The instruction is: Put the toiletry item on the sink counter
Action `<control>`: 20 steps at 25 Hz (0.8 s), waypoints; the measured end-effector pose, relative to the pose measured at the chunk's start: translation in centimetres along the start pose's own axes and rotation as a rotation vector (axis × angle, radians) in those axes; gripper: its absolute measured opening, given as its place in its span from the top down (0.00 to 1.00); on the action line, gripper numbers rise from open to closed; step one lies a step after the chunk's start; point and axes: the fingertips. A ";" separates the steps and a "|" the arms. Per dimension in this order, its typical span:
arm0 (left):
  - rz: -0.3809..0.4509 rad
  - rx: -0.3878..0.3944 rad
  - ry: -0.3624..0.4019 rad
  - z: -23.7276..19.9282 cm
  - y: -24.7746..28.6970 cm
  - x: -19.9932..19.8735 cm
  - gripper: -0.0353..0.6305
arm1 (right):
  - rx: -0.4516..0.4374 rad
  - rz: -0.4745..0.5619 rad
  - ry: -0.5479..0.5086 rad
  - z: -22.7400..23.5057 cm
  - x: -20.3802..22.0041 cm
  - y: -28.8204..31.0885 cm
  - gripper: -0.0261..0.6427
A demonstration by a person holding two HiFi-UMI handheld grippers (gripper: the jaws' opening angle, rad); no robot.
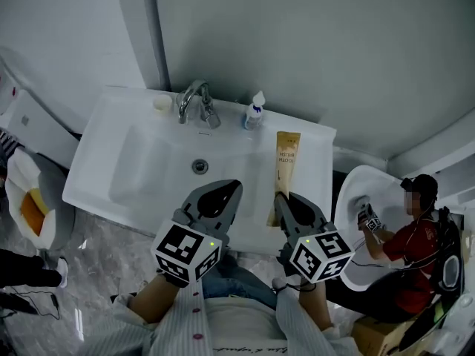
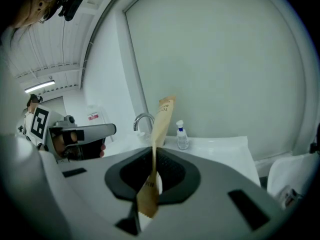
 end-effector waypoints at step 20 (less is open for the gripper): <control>-0.049 0.021 -0.012 -1.7 3.8 1.9 0.92 | 0.085 -0.065 0.037 6.1 0.5 2.8 0.91</control>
Point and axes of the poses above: the fingertips, and each gripper's own axes: y forward along the fingers, z to its right, x out of its underside, and after that the axes turned 5 degrees about y, right-handed
